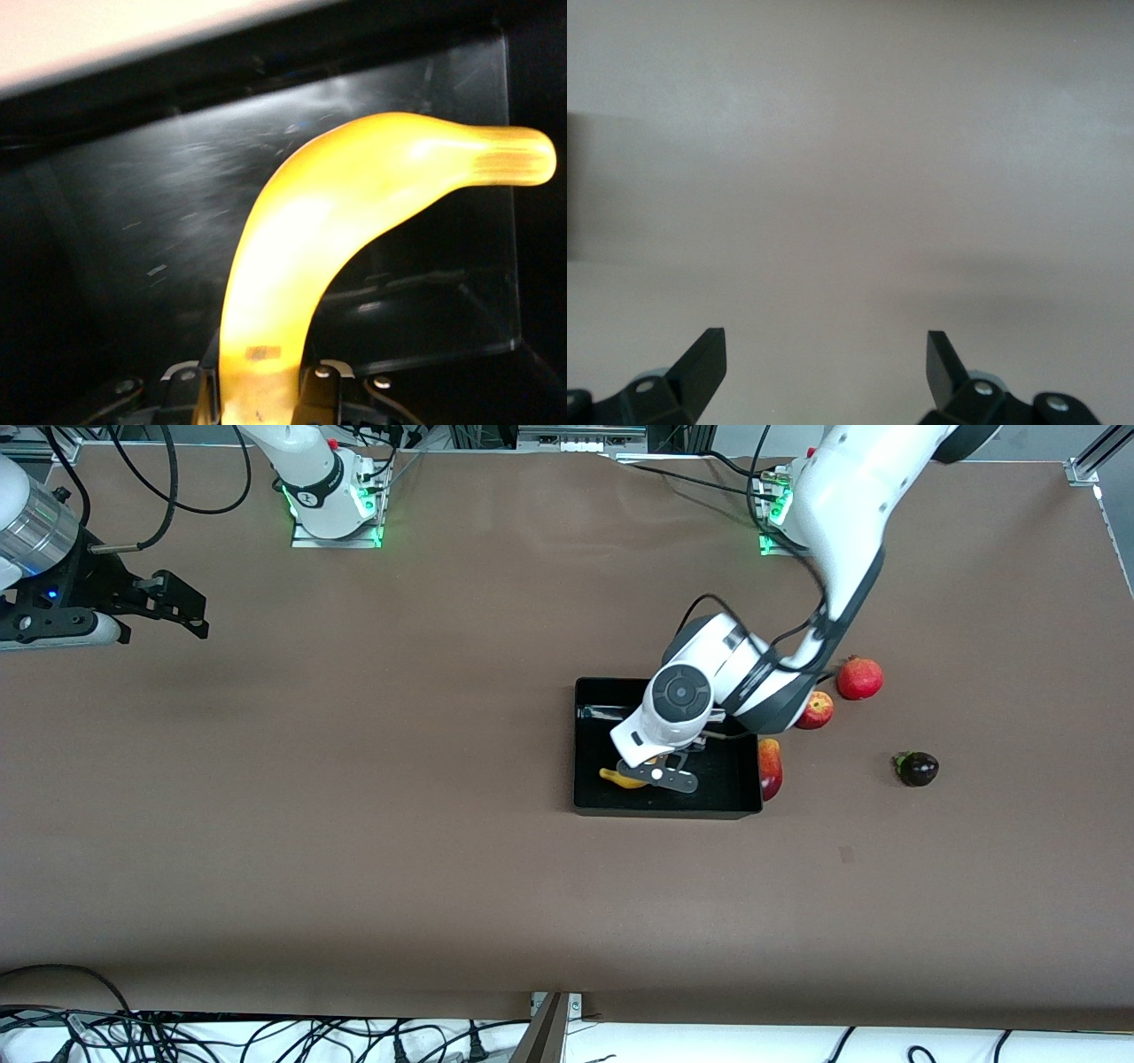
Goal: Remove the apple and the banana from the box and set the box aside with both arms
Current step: 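Grasp the yellow banana in the tray with the left gripper, then carry the banana out and lower it beside the plum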
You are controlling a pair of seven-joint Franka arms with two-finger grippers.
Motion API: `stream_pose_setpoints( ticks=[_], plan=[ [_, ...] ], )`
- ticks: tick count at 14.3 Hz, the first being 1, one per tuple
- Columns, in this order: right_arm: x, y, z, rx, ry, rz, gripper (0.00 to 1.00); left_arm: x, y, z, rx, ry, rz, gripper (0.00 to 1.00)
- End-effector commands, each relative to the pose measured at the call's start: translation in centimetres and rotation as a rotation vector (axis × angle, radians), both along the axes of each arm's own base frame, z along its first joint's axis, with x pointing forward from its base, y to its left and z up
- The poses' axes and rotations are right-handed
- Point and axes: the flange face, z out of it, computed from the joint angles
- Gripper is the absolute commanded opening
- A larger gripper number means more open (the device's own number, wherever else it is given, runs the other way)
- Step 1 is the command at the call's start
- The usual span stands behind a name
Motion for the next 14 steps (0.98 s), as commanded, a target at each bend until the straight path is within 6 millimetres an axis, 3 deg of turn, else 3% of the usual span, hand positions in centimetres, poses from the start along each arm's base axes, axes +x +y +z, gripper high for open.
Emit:
stream_pose_setpoints(
  ticks=[1,3,5,6,9,11,13,14],
  plan=[
    [0.0,0.1,0.5,0.000,-0.001,-0.005,1.00,1.6,3.9,7.3,0.042,0.040,0.052,0.00],
    [0.0,0.0,0.5,-0.001,-0.001,-0.007,1.00,3.8,9.6,9.2,0.070,0.095,0.114,0.00],
    [0.0,0.0,0.5,-0.002,0.000,-0.007,1.00,6.3,18.1,8.5,0.059,0.139,0.161,0.00],
    [0.0,0.0,0.5,0.000,0.001,-0.007,1.00,7.1,22.8,7.3,0.042,0.174,0.172,0.00],
    [0.0,0.0,0.5,0.000,0.001,-0.007,1.00,8.9,33.9,2.2,-0.020,0.201,0.176,0.00],
    [0.1,0.0,0.6,-0.001,-0.006,-0.005,1.00,9.1,36.0,-0.3,-0.021,0.168,0.135,0.00],
    [0.2,0.1,0.5,-0.001,-0.009,-0.003,1.00,8.6,36.1,-3.3,0.012,0.143,0.098,0.00],
    [0.1,0.1,0.6,-0.001,-0.010,-0.003,1.00,8.4,37.2,-4.9,0.018,0.124,0.087,0.00]
  ],
)
